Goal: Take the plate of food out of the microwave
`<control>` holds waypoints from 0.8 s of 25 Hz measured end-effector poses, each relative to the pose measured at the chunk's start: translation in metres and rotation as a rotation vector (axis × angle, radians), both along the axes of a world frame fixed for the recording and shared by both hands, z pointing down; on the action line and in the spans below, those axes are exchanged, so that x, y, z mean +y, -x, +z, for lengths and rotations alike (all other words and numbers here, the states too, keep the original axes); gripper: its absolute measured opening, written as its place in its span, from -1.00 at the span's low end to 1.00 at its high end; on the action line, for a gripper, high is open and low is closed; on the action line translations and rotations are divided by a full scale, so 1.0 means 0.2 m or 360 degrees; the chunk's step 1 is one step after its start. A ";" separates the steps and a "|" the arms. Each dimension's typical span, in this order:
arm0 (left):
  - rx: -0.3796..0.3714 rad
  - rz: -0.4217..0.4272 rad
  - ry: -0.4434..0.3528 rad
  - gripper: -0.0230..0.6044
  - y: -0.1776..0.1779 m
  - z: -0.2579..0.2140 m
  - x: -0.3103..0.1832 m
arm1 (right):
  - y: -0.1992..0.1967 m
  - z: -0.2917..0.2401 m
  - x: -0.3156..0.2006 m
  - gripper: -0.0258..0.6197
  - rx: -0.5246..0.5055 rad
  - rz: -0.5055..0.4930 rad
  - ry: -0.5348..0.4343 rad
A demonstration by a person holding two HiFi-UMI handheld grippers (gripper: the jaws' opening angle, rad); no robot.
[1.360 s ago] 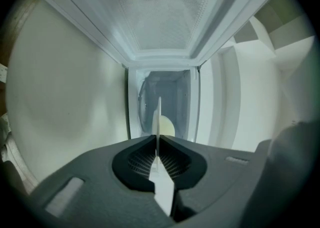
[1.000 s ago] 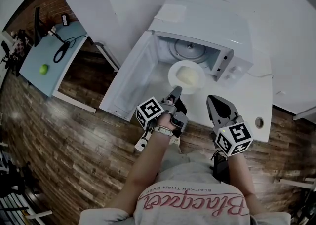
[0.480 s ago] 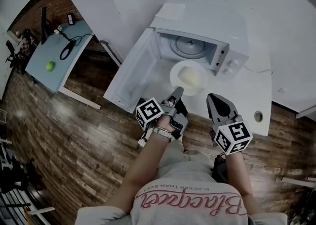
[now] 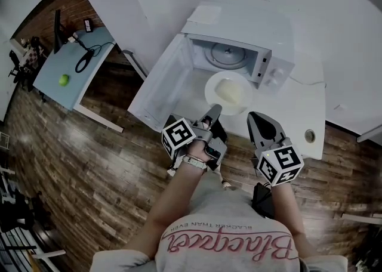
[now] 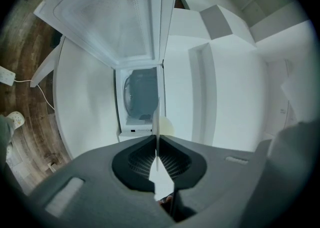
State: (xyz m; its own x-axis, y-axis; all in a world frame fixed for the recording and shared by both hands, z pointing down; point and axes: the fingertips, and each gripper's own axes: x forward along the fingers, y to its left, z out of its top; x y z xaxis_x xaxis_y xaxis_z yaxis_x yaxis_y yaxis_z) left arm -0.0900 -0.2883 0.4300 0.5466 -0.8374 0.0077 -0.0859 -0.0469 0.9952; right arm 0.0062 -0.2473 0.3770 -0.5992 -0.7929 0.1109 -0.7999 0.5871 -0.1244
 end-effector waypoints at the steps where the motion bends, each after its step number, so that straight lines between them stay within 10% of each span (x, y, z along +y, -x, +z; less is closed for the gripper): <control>1: 0.0001 0.0000 0.0001 -0.87 0.00 -0.01 0.01 | 0.00 -0.01 0.01 -0.89 -0.0003 0.0001 -0.0003; 20: 0.0009 0.0074 -0.0053 -0.87 0.03 -0.22 0.01 | 0.02 -0.21 -0.04 -0.89 -0.0037 0.0127 -0.0086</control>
